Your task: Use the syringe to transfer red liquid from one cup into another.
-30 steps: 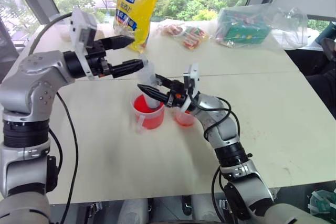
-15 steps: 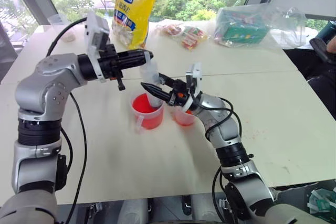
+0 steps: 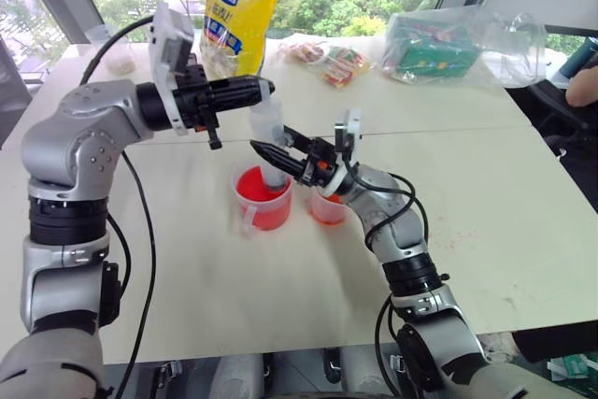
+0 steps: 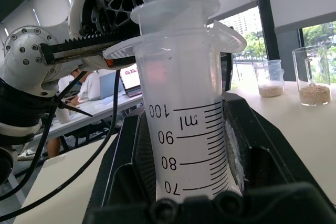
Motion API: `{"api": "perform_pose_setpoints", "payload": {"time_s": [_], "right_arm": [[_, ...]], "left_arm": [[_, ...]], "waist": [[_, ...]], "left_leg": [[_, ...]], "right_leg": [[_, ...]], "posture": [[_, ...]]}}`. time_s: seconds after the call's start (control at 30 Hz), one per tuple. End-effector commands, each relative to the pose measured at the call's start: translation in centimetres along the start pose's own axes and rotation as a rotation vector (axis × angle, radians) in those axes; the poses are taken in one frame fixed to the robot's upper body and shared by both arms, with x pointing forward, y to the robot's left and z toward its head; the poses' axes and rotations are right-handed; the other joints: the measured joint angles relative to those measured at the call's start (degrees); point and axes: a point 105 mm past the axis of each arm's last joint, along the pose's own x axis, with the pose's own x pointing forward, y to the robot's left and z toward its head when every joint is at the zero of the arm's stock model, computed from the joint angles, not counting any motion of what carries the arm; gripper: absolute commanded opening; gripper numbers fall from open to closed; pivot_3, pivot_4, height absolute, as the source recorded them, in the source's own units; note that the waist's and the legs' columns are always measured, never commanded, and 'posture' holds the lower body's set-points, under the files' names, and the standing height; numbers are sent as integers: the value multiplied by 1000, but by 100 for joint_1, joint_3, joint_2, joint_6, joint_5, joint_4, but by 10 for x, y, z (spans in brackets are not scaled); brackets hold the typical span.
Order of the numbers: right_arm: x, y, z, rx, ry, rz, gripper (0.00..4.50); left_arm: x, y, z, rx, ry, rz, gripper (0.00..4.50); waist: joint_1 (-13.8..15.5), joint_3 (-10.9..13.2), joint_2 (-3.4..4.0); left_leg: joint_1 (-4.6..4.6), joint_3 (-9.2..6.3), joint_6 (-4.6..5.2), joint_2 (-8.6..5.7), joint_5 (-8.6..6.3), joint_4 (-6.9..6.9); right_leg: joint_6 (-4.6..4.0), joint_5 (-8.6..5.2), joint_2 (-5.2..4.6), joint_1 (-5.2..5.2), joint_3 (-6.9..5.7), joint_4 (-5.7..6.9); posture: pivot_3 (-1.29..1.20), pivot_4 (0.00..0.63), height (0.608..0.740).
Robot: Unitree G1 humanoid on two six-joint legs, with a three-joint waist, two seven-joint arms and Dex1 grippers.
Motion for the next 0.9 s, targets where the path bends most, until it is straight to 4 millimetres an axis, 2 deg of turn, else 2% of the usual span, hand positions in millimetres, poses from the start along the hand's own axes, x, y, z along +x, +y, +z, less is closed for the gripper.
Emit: {"api": "perform_pose_setpoints", "payload": {"time_s": [0.03, 0.67, 0.9], "right_arm": [[11, 23, -13, 34, 40, 120, 1382], [11, 23, -16, 43, 54, 128, 1382], [14, 20, -8, 20, 36, 129, 1382]], "left_arm": [[-11, 11, 46, 116, -122, 88, 58], [-15, 17, 55, 137, -141, 116, 58], [-15, 11, 36, 84, -73, 83, 58]], "waist": [[0, 0, 0], [-2, 0, 0], [-12, 0, 0]], "left_leg": [[0, 0, 0, 0, 0, 0], [0, 0, 0, 0, 0, 0], [1, -1, 0, 0, 0, 0]], "right_leg": [[0, 0, 0, 0, 0, 0], [0, 0, 0, 0, 0, 1], [0, 0, 0, 0, 0, 1]], "posture": [[0, 150, 740], [0, 150, 740], [0, 150, 740]]}}
